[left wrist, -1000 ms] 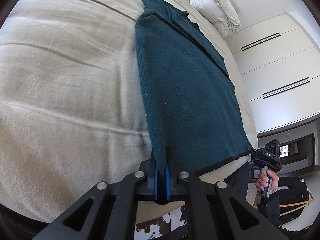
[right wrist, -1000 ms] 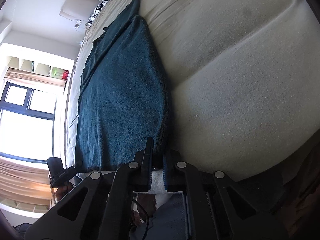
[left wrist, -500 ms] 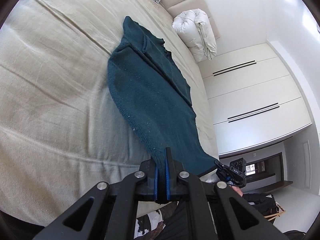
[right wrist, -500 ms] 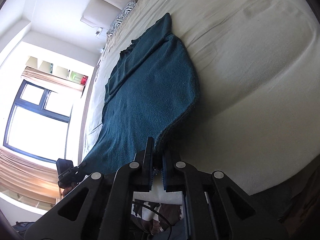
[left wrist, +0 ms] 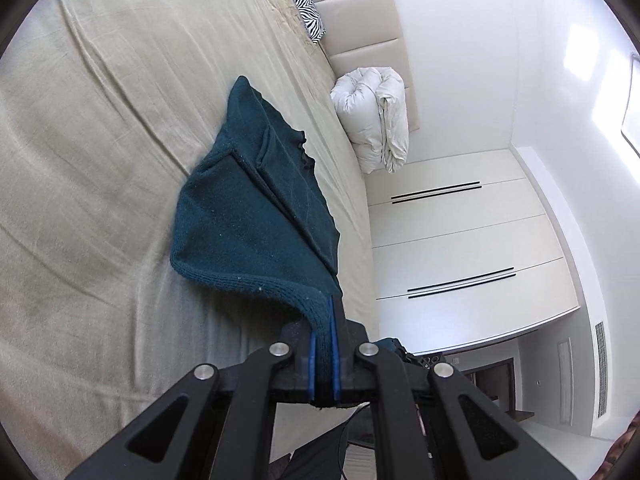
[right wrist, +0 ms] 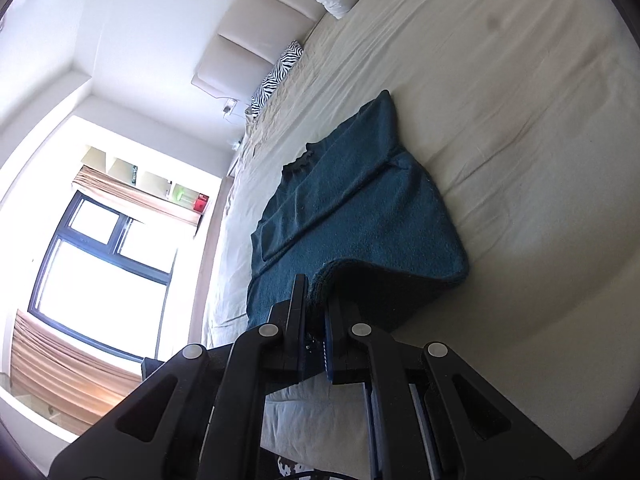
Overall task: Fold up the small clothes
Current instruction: 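Lift the hem with both tools and fold it toward the collar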
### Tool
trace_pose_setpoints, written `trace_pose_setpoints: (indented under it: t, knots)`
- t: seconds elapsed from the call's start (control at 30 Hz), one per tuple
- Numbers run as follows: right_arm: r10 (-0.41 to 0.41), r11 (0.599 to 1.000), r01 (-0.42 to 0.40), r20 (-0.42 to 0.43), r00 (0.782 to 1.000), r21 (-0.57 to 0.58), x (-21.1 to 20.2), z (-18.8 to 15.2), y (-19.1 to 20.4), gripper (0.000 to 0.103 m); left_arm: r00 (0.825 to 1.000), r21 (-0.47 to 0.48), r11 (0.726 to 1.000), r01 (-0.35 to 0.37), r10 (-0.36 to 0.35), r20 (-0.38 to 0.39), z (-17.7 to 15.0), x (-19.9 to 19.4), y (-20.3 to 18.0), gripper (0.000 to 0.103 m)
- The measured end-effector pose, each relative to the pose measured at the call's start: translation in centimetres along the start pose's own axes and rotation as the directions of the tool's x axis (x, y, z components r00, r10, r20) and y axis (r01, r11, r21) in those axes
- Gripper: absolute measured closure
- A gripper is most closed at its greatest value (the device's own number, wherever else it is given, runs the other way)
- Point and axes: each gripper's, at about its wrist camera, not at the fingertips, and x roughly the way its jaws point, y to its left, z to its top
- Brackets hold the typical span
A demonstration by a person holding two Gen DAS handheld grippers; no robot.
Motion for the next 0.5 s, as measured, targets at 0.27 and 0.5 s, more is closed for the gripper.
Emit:
trace_pose_setpoints:
  t: [0.27,0.5]
  knots:
    - [-0.02,1.0,0.018,0.068,0.998,0.025,3.2,5.4,0.0,0.097,0.998,-0.029,0.999,0.036,-0.035,0.044,5.9,3.2,-0.5,0.097]
    - [-0.06,0.998,0.059,0.1,0.993,0.01,7.2,10.2,-0.1,0.097,0.998,-0.063,0.997,0.038,-0.034,0.06,11.4,7.1,-0.2,0.097]
